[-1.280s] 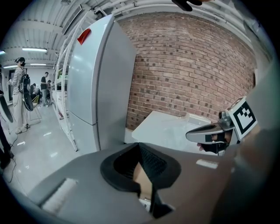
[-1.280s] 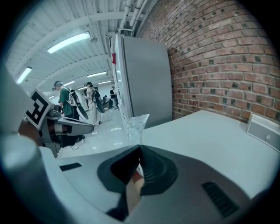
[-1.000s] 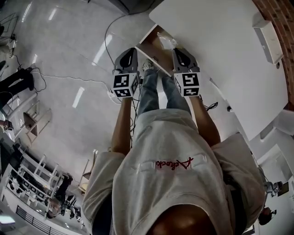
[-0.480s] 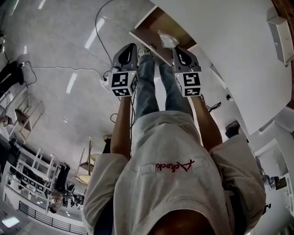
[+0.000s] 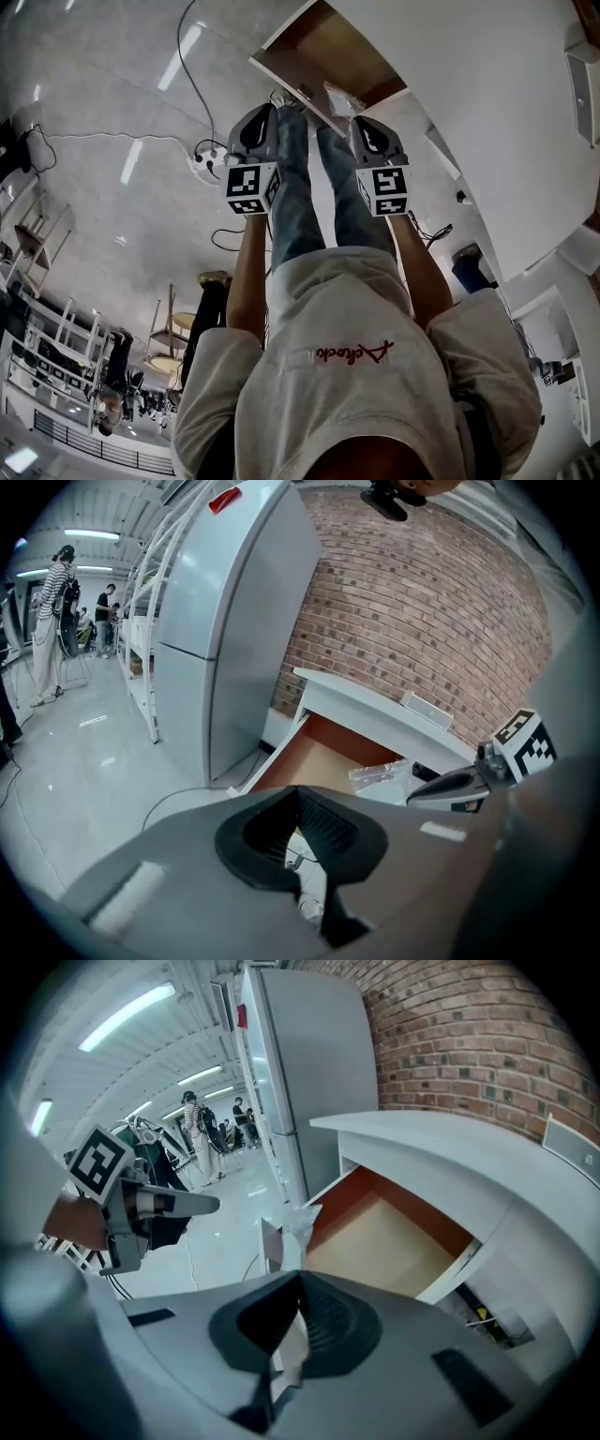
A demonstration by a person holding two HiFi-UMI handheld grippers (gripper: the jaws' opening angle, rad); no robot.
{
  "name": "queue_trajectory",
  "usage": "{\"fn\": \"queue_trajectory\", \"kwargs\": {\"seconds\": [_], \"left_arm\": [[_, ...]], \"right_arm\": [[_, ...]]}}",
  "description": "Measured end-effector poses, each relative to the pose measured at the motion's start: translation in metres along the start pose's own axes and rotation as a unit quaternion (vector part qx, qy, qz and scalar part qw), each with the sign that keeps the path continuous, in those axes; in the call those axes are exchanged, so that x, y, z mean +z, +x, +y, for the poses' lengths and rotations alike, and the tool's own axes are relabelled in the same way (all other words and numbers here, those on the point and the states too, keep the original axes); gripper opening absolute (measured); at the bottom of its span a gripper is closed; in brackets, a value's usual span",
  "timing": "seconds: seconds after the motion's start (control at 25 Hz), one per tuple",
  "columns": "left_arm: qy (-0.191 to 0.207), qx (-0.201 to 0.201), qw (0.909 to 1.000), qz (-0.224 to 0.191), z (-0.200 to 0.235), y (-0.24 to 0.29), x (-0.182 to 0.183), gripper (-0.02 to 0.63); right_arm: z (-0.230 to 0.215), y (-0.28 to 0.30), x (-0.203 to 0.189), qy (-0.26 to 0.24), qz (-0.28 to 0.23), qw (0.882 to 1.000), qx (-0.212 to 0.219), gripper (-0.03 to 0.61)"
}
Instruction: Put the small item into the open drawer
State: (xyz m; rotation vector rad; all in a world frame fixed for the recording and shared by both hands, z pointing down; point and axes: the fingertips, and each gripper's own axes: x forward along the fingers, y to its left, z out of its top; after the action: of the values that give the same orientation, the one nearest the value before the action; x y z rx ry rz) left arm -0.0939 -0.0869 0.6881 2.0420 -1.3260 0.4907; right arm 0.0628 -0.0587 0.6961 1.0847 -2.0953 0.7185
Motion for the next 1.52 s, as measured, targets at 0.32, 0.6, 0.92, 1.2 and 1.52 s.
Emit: {"fn": "queue_trajectory", "kwargs": {"seconds": [0.32, 0.6, 0.92, 1.2, 1.52], "left_arm": [[0.003, -0.006, 0.9999, -0.009, 0.011, 0.022, -0.008, 0.009], [0.0, -0.001, 0.9999, -0.016, 0.024, 0.034, -0.01, 0.009], [-0.007, 0.004, 0.9999, -0.009, 0.035, 0.038, -0.014, 0.009], [-0.007, 0.004, 1.0, -0.001, 0.043, 0.04, -0.016, 0.009], [-0.005, -0.001, 0.9999, -0.013, 0.041, 0.045, -0.011, 0.009]], "right_arm": [[-0.009, 0.039, 0.006, -0.01, -0.001, 1.0, 0.01, 0.012], [-0.022, 0.085, 0.045, -0.024, -0.034, 0.999, 0.006, 0.012], [-0.035, 0.121, 0.08, -0.031, -0.062, 0.998, -0.005, 0.012], [-0.048, 0.145, 0.065, -0.02, -0.034, 0.999, -0.016, 0.012], [-0.064, 0.171, 0.032, 0.054, 0.018, 0.998, -0.025, 0.012]]}}
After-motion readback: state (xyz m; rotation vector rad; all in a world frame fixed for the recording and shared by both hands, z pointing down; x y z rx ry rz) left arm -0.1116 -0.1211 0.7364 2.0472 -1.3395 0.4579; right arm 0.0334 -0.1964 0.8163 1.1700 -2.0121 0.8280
